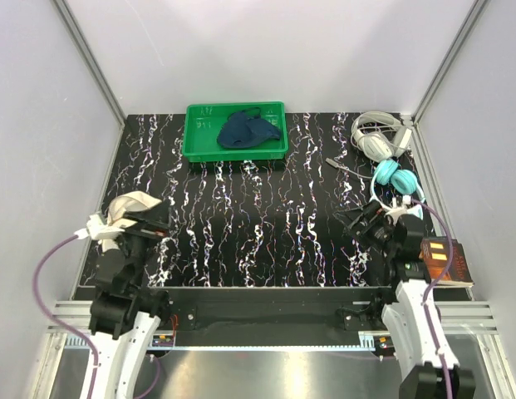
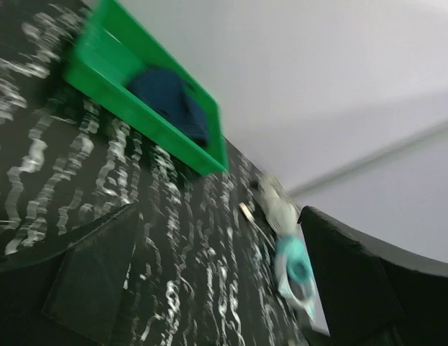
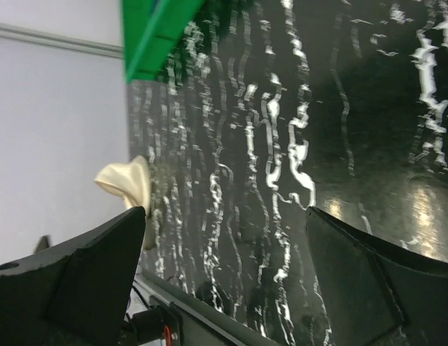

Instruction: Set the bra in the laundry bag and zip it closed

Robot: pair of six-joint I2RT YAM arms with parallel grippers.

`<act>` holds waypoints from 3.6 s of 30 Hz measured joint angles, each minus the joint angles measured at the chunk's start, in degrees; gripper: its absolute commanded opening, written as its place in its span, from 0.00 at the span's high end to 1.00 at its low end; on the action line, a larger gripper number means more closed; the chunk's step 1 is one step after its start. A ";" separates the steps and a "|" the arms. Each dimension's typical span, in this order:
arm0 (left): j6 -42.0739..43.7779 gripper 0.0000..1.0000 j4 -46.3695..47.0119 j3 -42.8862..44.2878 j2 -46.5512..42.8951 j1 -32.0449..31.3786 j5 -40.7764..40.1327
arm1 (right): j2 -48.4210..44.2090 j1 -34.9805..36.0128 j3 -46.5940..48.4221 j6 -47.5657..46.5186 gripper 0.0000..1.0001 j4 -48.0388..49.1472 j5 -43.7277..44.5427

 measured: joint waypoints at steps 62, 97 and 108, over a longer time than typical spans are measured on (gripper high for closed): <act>18.51 0.01 3.67 12.37 58.53 -3.50 8.50 | 10.38 1.97 17.22 -19.47 0.00 -18.64 -7.96; 11.10 0.31 0.96 8.76 58.97 -24.83 6.51 | 34.77 34.40 27.52 -18.58 0.00 -15.10 10.25; 12.85 0.43 -7.34 15.47 47.43 -7.91 8.04 | 45.44 44.35 34.56 -17.07 0.00 -10.99 15.80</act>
